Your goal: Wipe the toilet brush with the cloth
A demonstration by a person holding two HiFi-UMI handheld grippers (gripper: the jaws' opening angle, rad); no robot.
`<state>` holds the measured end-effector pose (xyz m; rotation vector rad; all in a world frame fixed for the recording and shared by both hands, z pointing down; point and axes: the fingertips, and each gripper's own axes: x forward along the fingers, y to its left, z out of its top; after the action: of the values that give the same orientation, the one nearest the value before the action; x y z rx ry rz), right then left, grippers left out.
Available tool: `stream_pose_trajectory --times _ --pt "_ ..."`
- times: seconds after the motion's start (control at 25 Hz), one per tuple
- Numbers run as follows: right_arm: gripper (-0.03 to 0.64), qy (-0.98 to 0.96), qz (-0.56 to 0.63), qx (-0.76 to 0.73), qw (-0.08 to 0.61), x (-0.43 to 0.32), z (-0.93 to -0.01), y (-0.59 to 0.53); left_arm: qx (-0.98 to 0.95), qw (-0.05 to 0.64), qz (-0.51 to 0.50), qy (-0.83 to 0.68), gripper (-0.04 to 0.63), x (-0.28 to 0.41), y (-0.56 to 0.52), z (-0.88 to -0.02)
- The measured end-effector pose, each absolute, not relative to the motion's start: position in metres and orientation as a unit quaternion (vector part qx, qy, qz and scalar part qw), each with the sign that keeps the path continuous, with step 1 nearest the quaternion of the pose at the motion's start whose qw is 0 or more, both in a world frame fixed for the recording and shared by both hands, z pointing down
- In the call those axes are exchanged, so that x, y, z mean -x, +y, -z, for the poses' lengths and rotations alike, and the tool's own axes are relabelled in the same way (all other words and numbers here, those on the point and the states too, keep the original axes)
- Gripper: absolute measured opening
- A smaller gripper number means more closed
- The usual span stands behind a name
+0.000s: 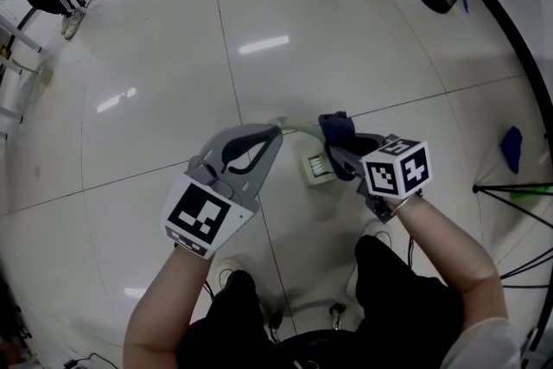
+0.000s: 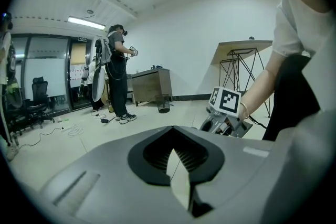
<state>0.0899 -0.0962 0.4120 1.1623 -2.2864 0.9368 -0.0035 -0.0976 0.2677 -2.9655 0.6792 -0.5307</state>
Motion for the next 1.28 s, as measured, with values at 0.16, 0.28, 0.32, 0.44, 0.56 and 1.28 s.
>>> stream_pose_trajectory --times 0.16,0.28,0.32,0.44,0.56,1.28 --pt "0.106 -0.802 -0.356 -0.416 0.239 -0.096 -0.449 -0.096 0.960 0.037 0.183 0.206 0.005 -0.002 -0.095 -0.268" --pt "0.106 -0.789 -0.363 -0.411 0.276 -0.099 -0.480 -0.091 0.962 0.041 0.182 0.201 0.005 -0.004 -0.091 -0.267" --pt "0.106 -0.784 -0.368 -0.408 0.288 -0.100 -0.490 -0.088 0.962 0.040 0.180 0.201 0.005 -0.003 -0.090 -0.267" --pt "0.106 -0.773 -0.379 -0.397 0.318 -0.101 -0.517 -0.079 0.962 0.039 0.176 0.203 0.005 -0.001 -0.089 -0.265" --pt "0.106 -0.763 -0.386 -0.390 0.341 -0.107 -0.538 -0.070 0.961 0.038 0.179 0.208 0.005 0.001 -0.089 -0.268" --pt "0.107 -0.889 -0.255 -0.262 0.276 0.023 -0.356 -0.040 0.956 0.054 0.156 0.243 0.005 0.009 -0.100 -0.245"
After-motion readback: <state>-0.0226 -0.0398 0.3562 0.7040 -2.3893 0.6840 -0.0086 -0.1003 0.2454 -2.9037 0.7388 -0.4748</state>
